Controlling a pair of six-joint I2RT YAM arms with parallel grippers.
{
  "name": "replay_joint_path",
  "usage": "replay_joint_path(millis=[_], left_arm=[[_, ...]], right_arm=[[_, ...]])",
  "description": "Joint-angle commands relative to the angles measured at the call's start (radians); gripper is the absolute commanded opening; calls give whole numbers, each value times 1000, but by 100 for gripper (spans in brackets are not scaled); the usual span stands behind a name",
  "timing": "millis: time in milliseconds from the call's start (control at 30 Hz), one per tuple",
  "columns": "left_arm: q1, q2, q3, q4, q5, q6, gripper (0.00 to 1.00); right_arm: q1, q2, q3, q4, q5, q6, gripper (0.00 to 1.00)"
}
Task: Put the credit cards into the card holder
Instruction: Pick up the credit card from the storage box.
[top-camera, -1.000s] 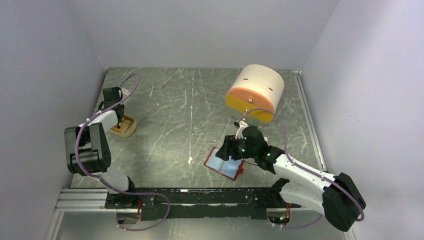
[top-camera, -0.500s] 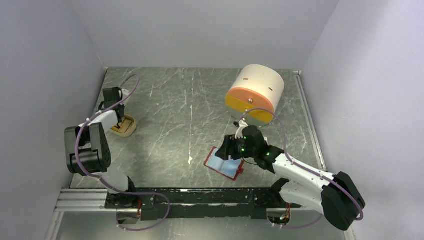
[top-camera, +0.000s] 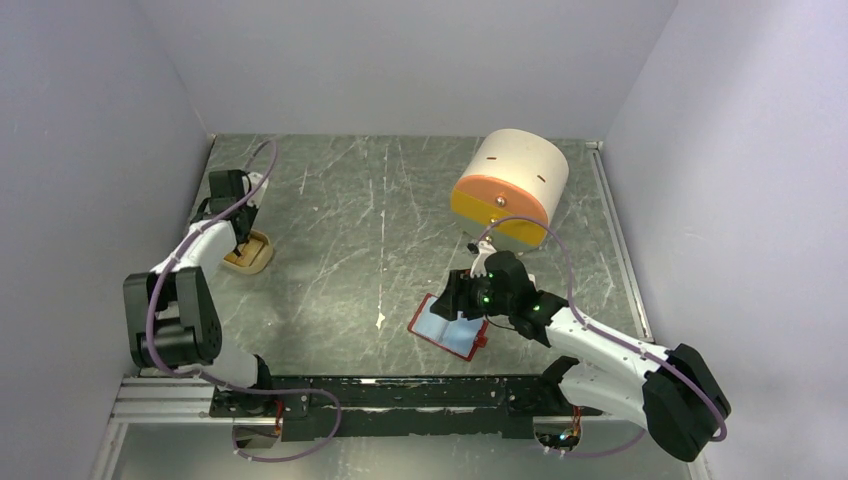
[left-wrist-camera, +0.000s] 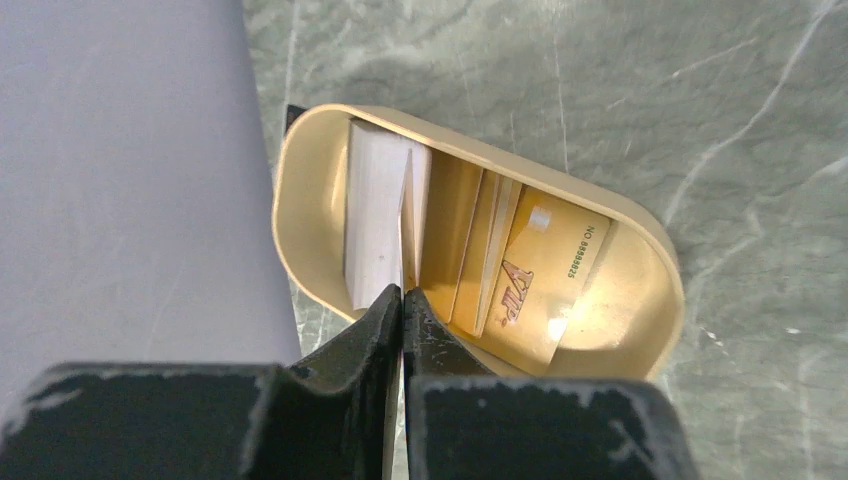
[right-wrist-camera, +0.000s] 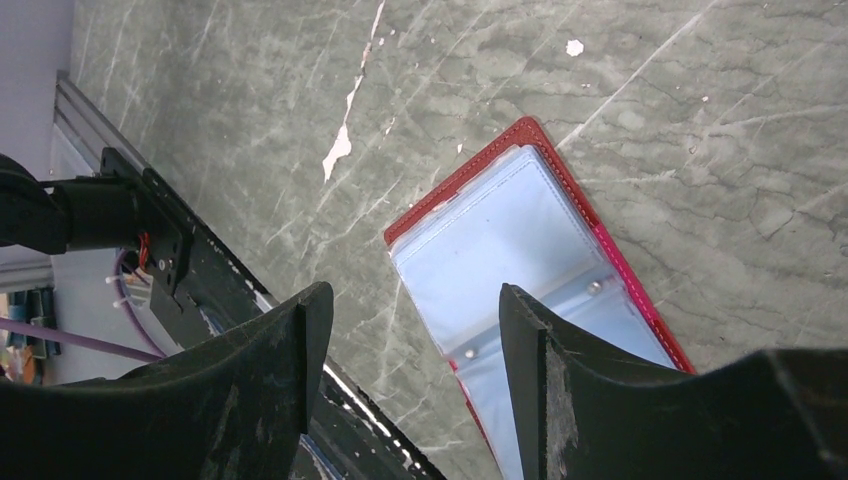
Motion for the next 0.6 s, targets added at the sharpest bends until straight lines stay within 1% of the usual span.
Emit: replay_joint_path(millis=[0,133,233,300,367,433,567], left_arm=[[-14,-105,49,-74,72,-91,9],[-21,-159,44,-95,31,-120,9],[-23,-184,48,-112,9,-182,9],[-27,-199,61,-125,-22,-252,9],[-31,-210,91,-168,-34,-325,9],[-33,-212,140,-234,-46,-431,9],[-33,-225,228,-344,84,-579,9]], right_arm=[[-10,-33,16,-30,-1,3,65],[-10,-52,23,-64,5,15,65],[-9,-68,19,-75,4,39,65],[-10,-84,14,-94,27,61,65],[-10,-105,12,-137,66,86,65],[-10,-126,21,-200,128,119,66],[-10,-150,48,-371,319,241,67]])
